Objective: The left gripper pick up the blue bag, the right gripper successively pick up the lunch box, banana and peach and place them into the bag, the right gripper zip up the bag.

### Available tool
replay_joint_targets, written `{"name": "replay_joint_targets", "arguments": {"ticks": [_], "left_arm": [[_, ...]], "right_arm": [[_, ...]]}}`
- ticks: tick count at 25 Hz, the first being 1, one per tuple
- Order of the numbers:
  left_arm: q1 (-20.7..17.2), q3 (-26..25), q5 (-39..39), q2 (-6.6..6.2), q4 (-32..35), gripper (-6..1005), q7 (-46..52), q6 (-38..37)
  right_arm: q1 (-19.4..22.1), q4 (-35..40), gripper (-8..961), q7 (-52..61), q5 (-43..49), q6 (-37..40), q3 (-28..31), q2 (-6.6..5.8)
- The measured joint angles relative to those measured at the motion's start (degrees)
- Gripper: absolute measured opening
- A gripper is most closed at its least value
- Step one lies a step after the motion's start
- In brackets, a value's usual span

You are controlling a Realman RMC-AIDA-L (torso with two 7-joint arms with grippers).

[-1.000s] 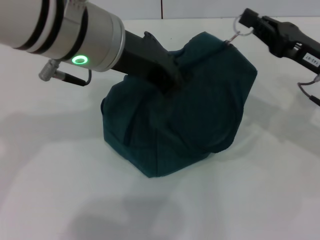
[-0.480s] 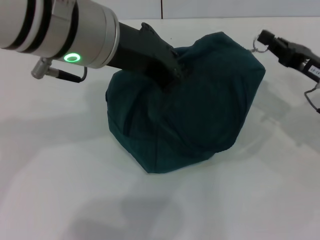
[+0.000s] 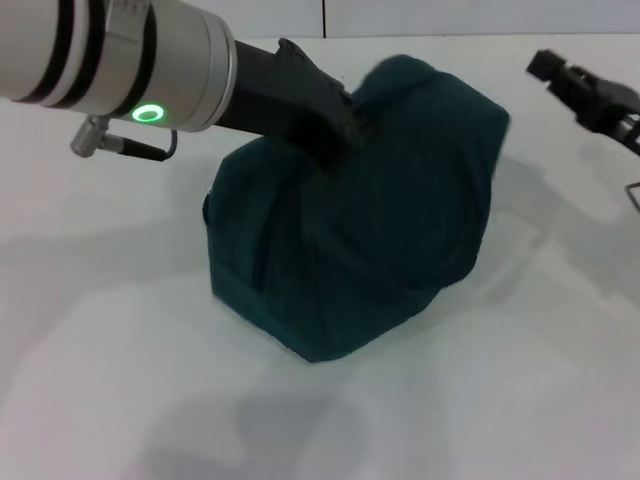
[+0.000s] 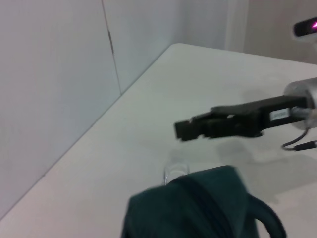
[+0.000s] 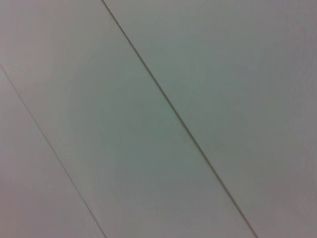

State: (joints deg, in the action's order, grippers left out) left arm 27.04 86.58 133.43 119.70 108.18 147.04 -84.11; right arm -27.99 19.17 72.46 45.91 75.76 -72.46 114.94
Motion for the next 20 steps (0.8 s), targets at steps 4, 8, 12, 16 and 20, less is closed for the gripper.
{"name": "replay_joint_targets", "arguments": {"ticks": [4, 8, 12, 16, 20], "left_arm": [[-0.05, 0.07, 0.01, 0.00, -2.62, 39, 0.01, 3.04], [-0.03, 0.08, 0.02, 0.01, -5.30, 39, 0.23, 4.83], [-0.30, 0.04, -0.19, 0.16, -7.34, 72, 2.21, 7.37], [-2.54, -0.33, -4.10, 0.12, -7.46, 105, 1.70, 10.81], [-5.56, -1.40, -10.88, 0.08, -7.45, 138, -2.88, 13.34]], "right_arm": [[1.96, 0.04, 150, -2.77, -0.03, 3.91, 2.93, 0.10], [3.37, 0.13, 248, -3.82, 0.04, 5.53, 4.05, -0.02], [4.56, 0.10, 390, -4.13, -0.05, 6.25, 4.09, -0.25], [5.52, 0.18, 576, -4.51, -0.06, 7.55, 4.16, -0.46], [6.01, 0.19, 721, -5.02, 0.56, 10.61, 4.04, -1.61]]}}
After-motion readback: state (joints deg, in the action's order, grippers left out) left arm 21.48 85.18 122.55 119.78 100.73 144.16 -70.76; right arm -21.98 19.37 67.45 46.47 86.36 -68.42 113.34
